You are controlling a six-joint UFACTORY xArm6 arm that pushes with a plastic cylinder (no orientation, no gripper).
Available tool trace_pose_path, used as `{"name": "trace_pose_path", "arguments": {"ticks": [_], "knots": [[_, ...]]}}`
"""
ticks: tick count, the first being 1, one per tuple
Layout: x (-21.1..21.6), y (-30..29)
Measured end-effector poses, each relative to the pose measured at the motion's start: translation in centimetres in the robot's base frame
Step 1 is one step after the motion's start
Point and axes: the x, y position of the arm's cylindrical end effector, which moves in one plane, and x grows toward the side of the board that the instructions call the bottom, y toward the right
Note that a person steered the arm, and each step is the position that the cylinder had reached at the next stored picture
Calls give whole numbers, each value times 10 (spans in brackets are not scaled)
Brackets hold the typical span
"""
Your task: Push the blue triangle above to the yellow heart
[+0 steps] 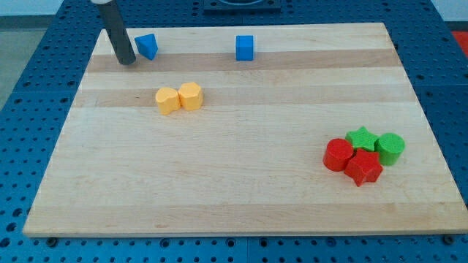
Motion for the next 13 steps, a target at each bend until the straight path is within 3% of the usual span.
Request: {"name": "trace_pose_path", "arguments": {"ticks": [4, 5, 8, 9, 10, 11, 12, 13], "knots": [[-61, 5], [-52, 7], [96, 43], [99, 43], [83, 36], [18, 16], [-1, 10], [1, 43]]}}
